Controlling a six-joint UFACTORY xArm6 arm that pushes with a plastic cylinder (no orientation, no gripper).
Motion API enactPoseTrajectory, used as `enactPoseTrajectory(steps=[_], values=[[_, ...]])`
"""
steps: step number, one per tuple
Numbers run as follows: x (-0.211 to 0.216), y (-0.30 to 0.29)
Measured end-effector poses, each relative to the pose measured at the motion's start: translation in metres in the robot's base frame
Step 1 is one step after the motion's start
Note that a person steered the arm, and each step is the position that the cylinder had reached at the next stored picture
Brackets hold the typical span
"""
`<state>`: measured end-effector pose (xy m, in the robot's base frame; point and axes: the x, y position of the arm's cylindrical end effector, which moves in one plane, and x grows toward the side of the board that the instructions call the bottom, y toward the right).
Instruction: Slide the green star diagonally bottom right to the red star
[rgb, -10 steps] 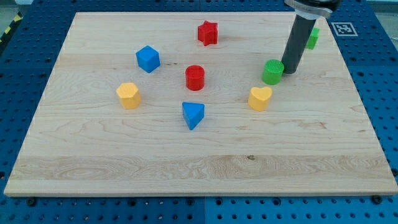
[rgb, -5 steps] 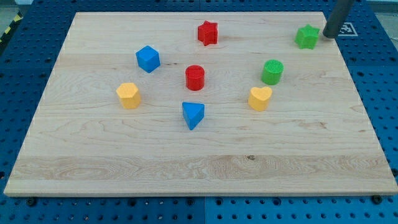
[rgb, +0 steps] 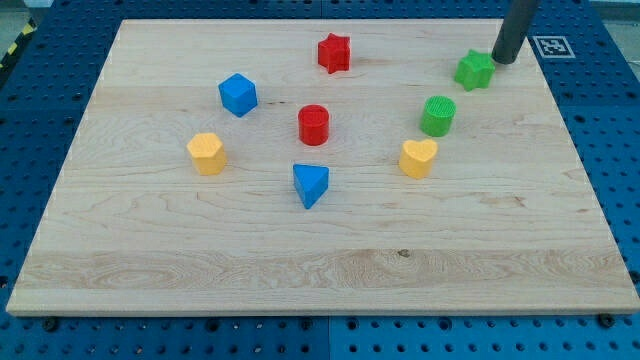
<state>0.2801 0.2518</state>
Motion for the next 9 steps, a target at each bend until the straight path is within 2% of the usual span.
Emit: enactPoseTrajectory(steps=[2, 6, 9], values=[[0.026, -0.030], [0.027, -0.128], [0.014, -0.163]])
